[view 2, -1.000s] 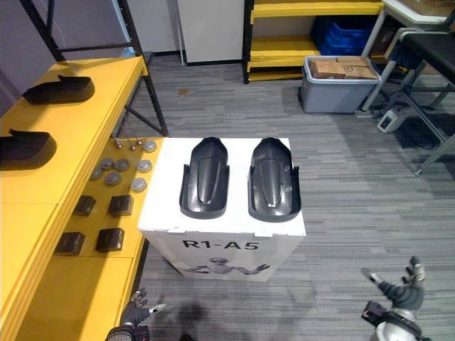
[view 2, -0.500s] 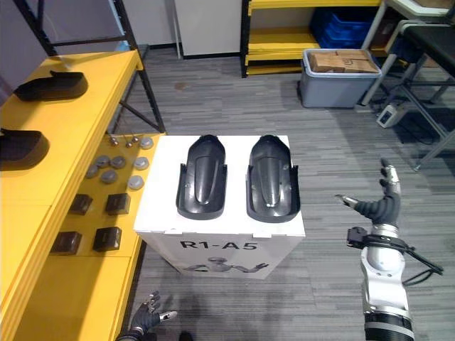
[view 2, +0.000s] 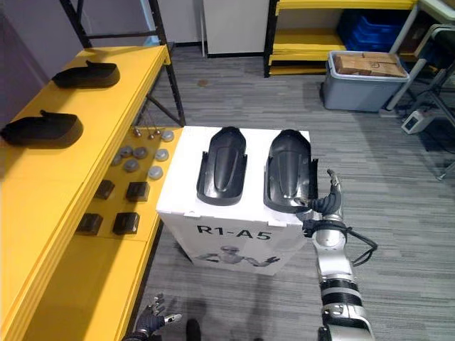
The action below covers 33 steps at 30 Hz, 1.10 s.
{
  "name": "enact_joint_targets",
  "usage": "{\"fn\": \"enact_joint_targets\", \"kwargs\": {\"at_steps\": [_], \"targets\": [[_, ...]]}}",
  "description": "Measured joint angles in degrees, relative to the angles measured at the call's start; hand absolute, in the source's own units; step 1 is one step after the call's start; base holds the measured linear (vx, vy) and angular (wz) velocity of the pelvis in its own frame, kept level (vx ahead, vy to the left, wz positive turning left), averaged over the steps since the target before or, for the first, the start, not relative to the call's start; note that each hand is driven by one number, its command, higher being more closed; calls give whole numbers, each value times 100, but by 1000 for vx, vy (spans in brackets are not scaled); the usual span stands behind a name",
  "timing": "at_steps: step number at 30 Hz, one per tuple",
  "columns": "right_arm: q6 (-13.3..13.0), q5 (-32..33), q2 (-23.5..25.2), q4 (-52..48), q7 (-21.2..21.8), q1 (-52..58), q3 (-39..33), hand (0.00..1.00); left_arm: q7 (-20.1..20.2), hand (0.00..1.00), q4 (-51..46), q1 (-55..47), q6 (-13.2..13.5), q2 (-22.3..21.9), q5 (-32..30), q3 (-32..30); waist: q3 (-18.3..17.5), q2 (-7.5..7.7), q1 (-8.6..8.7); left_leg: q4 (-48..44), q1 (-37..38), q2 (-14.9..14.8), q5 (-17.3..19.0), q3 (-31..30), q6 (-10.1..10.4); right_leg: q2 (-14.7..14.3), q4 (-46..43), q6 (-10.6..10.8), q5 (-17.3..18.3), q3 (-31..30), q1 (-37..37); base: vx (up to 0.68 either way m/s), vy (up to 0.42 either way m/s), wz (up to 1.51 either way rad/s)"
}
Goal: Walk over and take plastic housings, then place them on the shelf
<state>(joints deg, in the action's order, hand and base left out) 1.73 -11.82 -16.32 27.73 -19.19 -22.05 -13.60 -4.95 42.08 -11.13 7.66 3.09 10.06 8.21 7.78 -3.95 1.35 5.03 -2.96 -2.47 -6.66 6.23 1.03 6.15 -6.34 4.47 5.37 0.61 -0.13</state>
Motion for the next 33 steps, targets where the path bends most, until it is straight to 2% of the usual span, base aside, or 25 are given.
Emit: {"fn": "enact_joint_targets", "kwargs": {"at_steps": [2, 5, 9, 11, 16, 24, 25, 33], "targets": [[100, -82, 66, 9, -261, -153, -157, 0, -70, 0, -9, 46, -2, -3, 3, -10, 99, -23, -28, 19, -84, 10, -37, -5, 12, 5, 162, 17, 12, 2, -12, -154, 19, -3], [172, -76, 64, 154, -387, -236, -243, 0, -122, 0, -37, 43, -1, -2, 59, -14, 148, -25, -29, 22, -100, 4, -43, -24, 14, -1, 172, 34, 44, 9, -24, -106, 15, 2], [206, -5, 49, 750, -414, -505, -539, 0, -143, 0, -25, 71, -1, 2, 121, -9, 172, -13, -27, 22, -183, 28, -37, -80, 4, 8, 205, 38, 46, 10, -66, -27, 16, 4], [213, 252, 43, 1308, -426, -689, -715, 0, -171, 0, 84, 173, -2, 10, 217, -4, 199, 16, -75, 20, -198, 47, -53, -101, 22, 27, 206, 23, 16, 5, -73, 37, 11, 3], [192, 676, 40, 1653, -415, -886, -718, 0, -214, 0, 177, 250, 0, 35, 241, -4, 234, 66, -76, 0, -155, 63, -85, -108, -24, 26, 206, 25, 7, 5, -15, 89, -5, 1], [156, 969, 42, 1857, -358, -1023, -652, 0, -225, 0, 210, 275, 0, 37, 323, 7, 260, 76, -67, 22, 19, 20, -64, -133, 9, -21, 162, 6, -9, -3, 135, 50, -21, 1], [155, 1026, 42, 1857, -326, -1023, -652, 100, -225, 0, 238, 288, -1, 37, 323, 7, 263, 77, -51, 23, 19, 17, -58, -129, 17, -23, 162, 6, -10, -7, 134, 0, 0, 0], [155, 1029, 23, 1826, -274, -1021, -651, 100, -219, 0, 262, 323, -1, 47, 321, 5, 294, 117, -46, 25, 21, 8, -4, -105, 87, -20, 222, 6, -8, -33, 137, -17, 3, -3]]}}
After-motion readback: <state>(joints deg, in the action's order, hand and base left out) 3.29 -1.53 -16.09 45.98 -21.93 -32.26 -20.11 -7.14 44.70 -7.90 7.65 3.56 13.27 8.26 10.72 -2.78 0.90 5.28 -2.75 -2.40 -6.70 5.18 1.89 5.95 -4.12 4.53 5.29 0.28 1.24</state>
